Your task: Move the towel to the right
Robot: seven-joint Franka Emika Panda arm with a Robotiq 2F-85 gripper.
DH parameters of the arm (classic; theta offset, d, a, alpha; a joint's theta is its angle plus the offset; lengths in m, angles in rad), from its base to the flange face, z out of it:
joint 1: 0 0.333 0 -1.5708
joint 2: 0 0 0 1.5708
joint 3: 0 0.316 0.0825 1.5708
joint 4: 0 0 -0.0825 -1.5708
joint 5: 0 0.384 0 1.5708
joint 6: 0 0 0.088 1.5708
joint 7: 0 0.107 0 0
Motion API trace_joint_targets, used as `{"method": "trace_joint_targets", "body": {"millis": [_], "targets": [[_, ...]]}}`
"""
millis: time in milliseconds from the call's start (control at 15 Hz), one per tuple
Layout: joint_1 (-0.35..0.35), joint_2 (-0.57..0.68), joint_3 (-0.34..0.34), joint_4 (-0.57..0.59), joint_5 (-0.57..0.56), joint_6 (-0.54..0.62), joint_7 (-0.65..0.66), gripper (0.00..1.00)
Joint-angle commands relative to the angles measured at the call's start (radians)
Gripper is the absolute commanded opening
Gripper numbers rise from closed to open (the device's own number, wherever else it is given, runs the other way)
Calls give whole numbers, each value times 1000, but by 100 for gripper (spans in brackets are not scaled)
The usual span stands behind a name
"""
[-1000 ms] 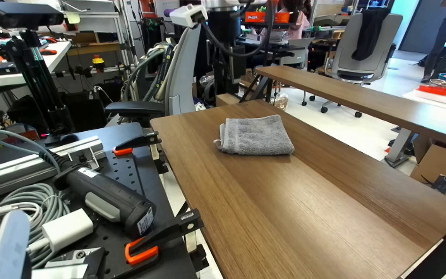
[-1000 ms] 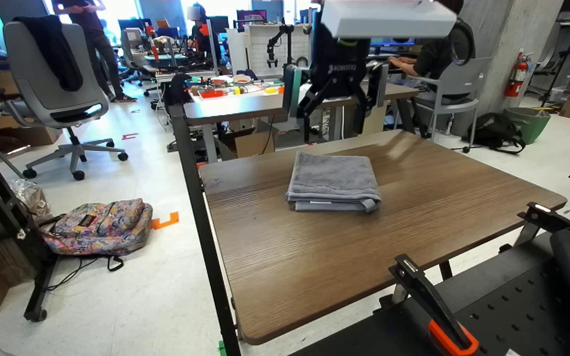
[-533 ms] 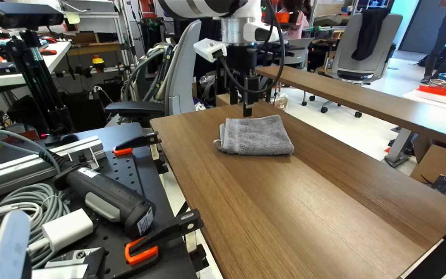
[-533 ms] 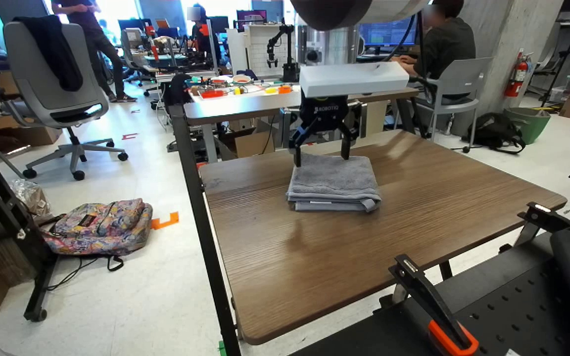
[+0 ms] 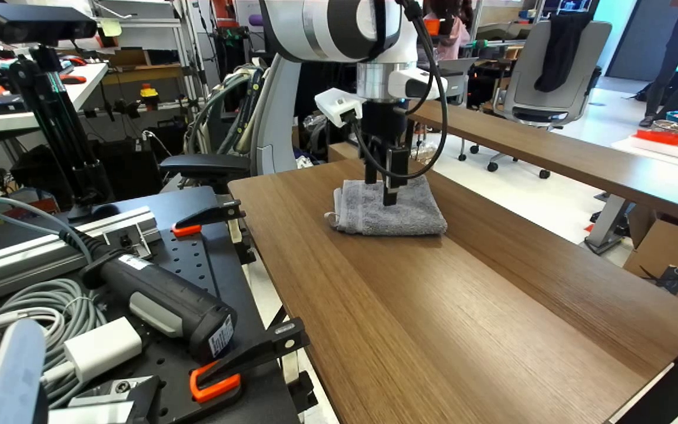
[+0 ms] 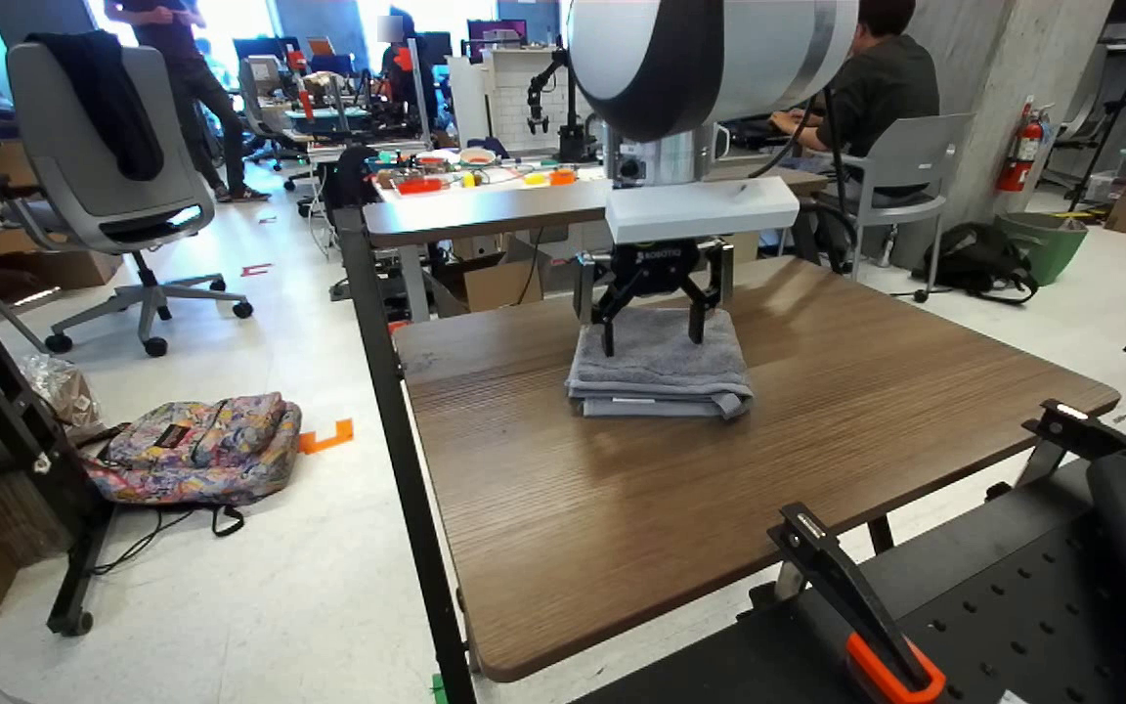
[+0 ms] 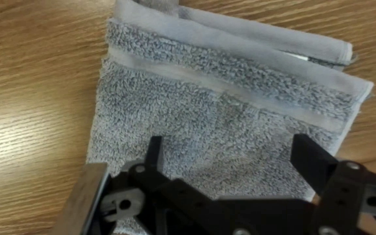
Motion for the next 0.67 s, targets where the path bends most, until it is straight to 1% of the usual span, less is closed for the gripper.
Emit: {"method": "trace_joint_targets", "body": {"millis": [0,333,600], "targets": [[5,43,-22,34,38,11,-3,100],[-25,45,-39,27,72,-2,-24,100],[-57,35,-67,12,82,-6,-33,100]]}}
